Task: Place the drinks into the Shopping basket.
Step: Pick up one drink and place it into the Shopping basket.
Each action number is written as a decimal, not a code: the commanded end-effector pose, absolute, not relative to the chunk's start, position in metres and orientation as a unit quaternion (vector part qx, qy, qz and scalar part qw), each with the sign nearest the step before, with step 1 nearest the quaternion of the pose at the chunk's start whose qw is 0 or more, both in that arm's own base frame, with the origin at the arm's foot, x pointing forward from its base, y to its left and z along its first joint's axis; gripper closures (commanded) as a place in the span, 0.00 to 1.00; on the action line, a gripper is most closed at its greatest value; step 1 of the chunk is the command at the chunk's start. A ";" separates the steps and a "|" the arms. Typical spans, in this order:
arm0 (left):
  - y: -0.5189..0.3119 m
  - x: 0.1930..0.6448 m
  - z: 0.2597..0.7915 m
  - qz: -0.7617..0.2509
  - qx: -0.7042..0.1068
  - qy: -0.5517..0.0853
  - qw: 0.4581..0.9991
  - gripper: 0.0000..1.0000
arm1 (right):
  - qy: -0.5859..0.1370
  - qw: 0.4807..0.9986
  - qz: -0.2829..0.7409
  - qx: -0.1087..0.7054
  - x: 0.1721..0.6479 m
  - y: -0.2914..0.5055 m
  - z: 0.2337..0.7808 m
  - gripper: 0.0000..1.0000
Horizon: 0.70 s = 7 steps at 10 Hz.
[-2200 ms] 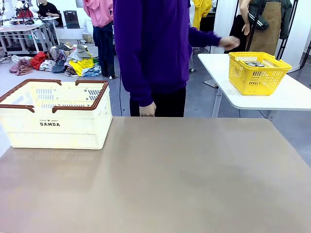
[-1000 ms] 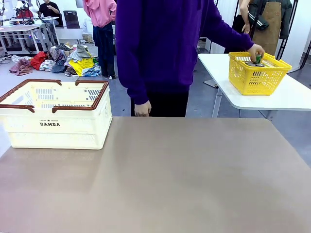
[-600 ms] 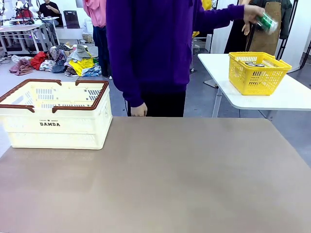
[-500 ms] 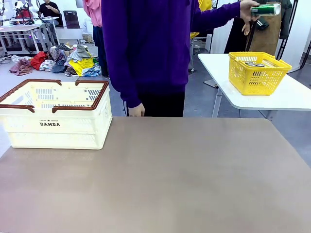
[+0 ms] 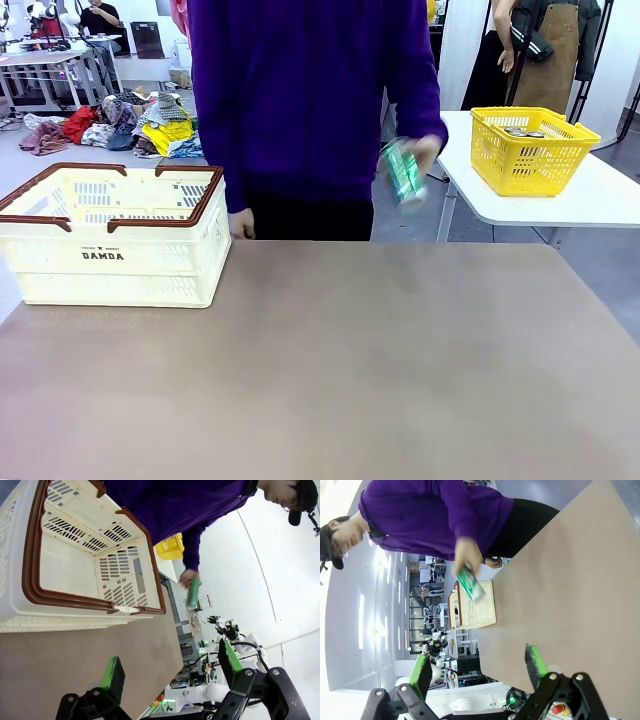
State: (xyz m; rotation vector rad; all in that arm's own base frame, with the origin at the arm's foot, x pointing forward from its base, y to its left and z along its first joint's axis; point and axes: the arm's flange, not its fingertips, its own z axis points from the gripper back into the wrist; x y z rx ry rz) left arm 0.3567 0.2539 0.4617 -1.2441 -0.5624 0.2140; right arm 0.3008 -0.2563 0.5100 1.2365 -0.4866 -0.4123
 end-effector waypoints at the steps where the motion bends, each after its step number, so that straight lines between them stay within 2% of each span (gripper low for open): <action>1: 0.254 0.354 0.464 0.096 -0.572 -0.256 0.774 0.00 | -0.232 0.765 -0.181 0.573 0.301 -0.257 0.511 0.00; 7: 0.254 0.354 0.464 0.096 -0.572 -0.256 0.774 0.00 | -0.232 0.765 -0.181 0.573 0.301 -0.257 0.511 0.00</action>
